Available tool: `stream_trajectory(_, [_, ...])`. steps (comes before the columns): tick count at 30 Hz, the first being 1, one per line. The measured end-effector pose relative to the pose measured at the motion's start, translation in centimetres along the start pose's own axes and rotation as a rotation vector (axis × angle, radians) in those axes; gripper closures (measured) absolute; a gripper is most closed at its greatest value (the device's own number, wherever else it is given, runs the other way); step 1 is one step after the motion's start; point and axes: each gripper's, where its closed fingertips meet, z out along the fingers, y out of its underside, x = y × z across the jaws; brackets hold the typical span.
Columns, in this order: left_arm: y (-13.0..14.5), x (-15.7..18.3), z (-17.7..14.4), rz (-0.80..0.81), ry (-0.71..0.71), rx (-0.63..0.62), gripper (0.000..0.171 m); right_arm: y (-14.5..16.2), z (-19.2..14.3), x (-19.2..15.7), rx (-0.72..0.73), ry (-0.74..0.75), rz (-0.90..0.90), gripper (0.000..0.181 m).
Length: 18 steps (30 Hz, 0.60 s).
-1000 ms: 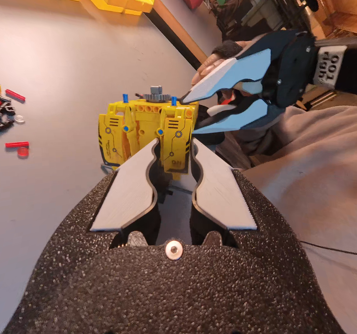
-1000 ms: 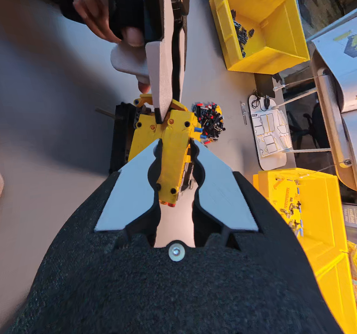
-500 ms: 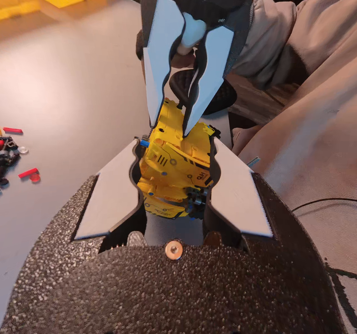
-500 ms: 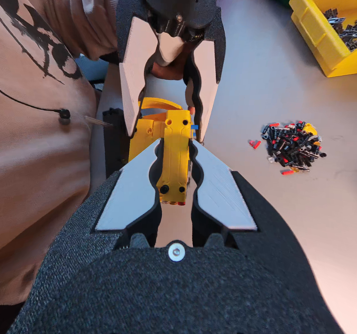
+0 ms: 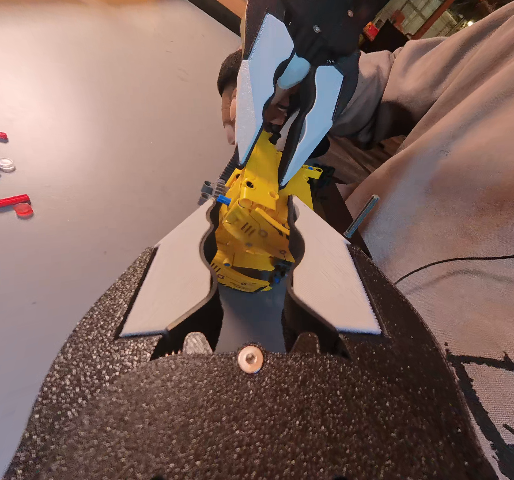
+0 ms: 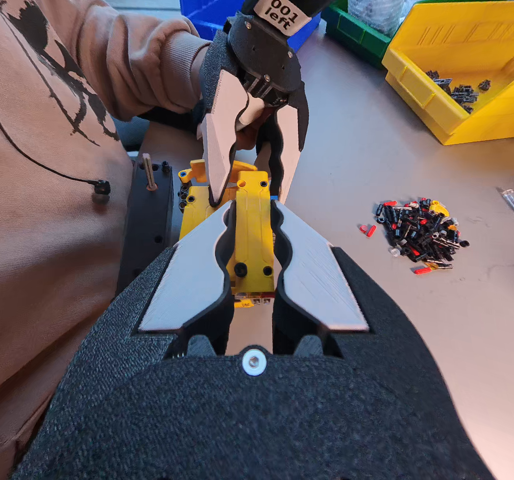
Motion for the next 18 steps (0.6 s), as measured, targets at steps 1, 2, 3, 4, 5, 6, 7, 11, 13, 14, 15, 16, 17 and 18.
stream_trajectory(1, [0.0,0.0,0.0,-0.017,0.019,0.013,0.126,-0.1,-0.1,0.0,0.027,-0.005,0.016,0.159])
stream_trajectory(2, [-0.1,0.1,0.0,-0.027,0.027,0.025,0.126,-0.1,-0.2,0.0,0.055,-0.012,0.029,0.159])
stream_trajectory(3, [0.0,0.1,0.0,-0.015,0.027,0.022,0.126,-0.1,-0.3,-0.1,0.077,-0.021,0.040,0.160])
stream_trajectory(4, [0.0,0.2,0.0,-0.004,0.027,0.020,0.126,-0.2,-0.4,-0.2,0.096,-0.029,0.045,0.160])
stream_trajectory(5, [-0.1,0.2,0.0,-0.004,0.034,0.023,0.126,-0.2,-0.5,-0.3,0.115,-0.032,0.051,0.160])
stream_trajectory(6, [-0.1,0.3,0.0,-0.009,0.044,0.029,0.126,-0.4,-0.6,-0.4,0.137,-0.036,0.058,0.160])
stream_trajectory(7, [0.5,-0.2,0.0,-0.007,0.031,0.001,0.128,-1.1,-1.1,-0.4,0.199,-0.041,0.056,0.181])
stream_trajectory(11, [0.7,0.9,-0.3,-0.030,0.094,0.027,0.133,-5.1,-4.8,1.3,0.287,0.076,-0.068,0.181])
stream_trajectory(13, [0.6,0.9,0.0,-0.044,0.102,0.029,0.133,-4.6,-4.2,1.2,0.226,0.078,-0.050,0.181])
stream_trajectory(14, [0.5,0.8,0.1,-0.050,0.097,0.033,0.133,-3.6,-3.6,1.0,0.161,0.040,-0.003,0.181])
stream_trajectory(15, [0.4,0.8,0.1,-0.044,0.087,0.031,0.133,-2.6,-2.9,0.6,0.081,0.000,0.049,0.162])
stream_trajectory(16, [0.4,0.7,0.1,-0.041,0.077,0.030,0.133,-1.5,-2.2,0.0,-0.001,-0.035,0.085,0.145])
stream_trajectory(17, [0.4,0.7,0.1,-0.040,0.069,0.031,0.133,-0.8,-1.5,-0.8,-0.068,-0.055,0.085,0.138])
stream_trajectory(18, [0.3,0.6,0.1,-0.039,0.062,0.036,0.132,-0.1,-1.0,-1.2,-0.130,-0.048,0.058,0.138])
